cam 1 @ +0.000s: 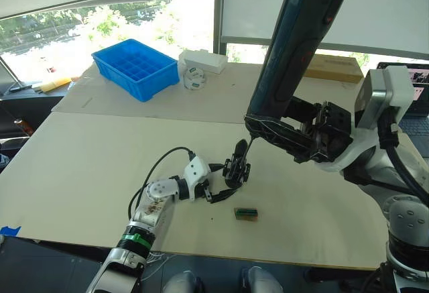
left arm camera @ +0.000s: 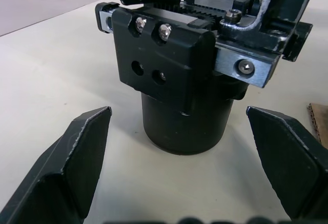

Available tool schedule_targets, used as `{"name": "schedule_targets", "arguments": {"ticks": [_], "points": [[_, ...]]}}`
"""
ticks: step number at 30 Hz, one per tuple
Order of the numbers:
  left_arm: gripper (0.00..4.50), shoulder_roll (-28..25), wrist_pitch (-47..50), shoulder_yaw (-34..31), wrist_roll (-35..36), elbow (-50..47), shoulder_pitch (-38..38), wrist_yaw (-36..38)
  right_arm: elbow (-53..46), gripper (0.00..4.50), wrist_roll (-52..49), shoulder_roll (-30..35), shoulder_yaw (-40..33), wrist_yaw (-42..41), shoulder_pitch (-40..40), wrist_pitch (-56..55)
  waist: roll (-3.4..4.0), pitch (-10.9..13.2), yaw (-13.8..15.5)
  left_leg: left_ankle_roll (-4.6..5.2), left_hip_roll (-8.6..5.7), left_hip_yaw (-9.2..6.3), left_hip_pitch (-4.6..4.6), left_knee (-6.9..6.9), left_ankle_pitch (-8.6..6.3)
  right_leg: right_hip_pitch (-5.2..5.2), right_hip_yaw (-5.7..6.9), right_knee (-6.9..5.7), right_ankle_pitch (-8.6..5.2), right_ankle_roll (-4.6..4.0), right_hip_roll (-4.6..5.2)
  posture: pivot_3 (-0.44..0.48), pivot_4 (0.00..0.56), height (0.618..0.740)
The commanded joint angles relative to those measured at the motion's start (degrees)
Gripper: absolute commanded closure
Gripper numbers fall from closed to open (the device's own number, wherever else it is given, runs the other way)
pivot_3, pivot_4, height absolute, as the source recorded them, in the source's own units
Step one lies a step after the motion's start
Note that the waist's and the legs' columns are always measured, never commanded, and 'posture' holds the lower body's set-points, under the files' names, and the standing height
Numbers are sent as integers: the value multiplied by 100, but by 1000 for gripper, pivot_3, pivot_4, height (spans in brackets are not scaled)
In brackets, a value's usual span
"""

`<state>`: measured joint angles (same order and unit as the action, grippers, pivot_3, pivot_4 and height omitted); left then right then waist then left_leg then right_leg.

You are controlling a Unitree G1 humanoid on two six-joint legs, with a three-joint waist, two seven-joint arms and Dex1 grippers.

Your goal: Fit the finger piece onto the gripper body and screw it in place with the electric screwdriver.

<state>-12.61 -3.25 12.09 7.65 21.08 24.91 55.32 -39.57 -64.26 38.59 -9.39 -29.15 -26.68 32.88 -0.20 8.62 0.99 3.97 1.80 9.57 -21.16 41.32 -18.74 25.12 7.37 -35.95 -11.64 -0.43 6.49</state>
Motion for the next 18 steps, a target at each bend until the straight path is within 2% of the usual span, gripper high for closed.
{"name": "schedule_targets", "arguments": {"ticks": [1,5,8,11,18], "points": [[44,144,133,214,-88,55,59,-15,-221,2584,-48,10,-258,63,-53,-164,0,0,8,0,-1,0,0,1,0,0,0,0,0,0,0,0,150,740],[44,182,184,234,-88,-53,37,-2,-238,2584,-63,20,-270,95,-40,-161,0,0,4,4,-1,0,-1,3,-2,0,-1,1,1,2,0,0,150,740],[908,221,238,265,-104,-121,38,-37,-243,2584,-64,23,-278,109,-28,-154,0,0,4,4,-1,-1,-2,2,-2,0,0,2,1,2,0,0,150,740],[2225,234,322,243,-67,-170,40,-61,-240,2584,-72,29,-281,121,-21,-143,0,0,6,5,-1,-1,-2,2,-2,0,-1,3,1,2,0,0,150,740],[2213,199,161,339,-93,-27,148,170,-252,2584,-69,39,-286,138,13,-141,0,0,7,7,-1,-3,-5,1,-4,0,-1,6,1,2,0,0,150,740]]}}
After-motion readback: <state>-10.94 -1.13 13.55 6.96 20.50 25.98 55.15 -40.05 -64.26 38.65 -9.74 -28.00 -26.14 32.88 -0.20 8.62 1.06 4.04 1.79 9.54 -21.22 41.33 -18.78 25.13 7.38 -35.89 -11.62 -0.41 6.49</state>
